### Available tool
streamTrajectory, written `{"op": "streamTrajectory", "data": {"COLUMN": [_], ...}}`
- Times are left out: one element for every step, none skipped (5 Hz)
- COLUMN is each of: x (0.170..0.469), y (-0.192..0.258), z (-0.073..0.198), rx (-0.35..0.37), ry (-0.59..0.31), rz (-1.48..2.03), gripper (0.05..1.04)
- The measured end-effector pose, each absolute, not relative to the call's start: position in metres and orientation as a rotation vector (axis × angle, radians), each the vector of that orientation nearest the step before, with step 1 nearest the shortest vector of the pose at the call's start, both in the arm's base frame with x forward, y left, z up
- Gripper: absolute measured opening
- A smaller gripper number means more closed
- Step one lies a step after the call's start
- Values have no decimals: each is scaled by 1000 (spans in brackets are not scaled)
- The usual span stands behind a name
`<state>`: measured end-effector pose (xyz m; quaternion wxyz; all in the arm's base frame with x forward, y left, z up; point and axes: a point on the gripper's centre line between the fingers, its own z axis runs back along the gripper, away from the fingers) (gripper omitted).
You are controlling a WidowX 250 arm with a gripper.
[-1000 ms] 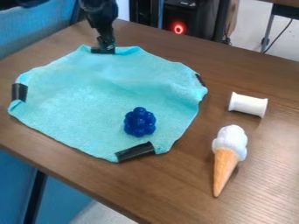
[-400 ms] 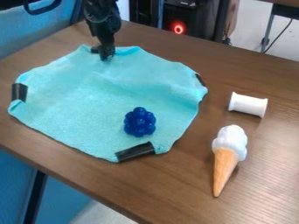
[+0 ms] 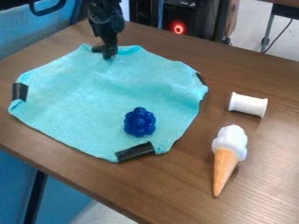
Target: Fold the cloth from top to bottom
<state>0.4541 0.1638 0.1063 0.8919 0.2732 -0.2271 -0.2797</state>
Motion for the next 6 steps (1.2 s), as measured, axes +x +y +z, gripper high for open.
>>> {"op": "streamTrajectory", "data": {"x": [460, 467, 470, 471, 474, 476], "y": [166, 166, 169, 171, 173, 173], "z": [108, 116, 118, 116, 105, 104], "rx": [561, 546, 545, 553, 558, 560], "ry": [-468, -475, -475, -460, -410, -403], "rz": [-555, -537, -528, -521, -516, -512], "gripper": [1001, 1001, 1001, 1001, 1001, 984]}}
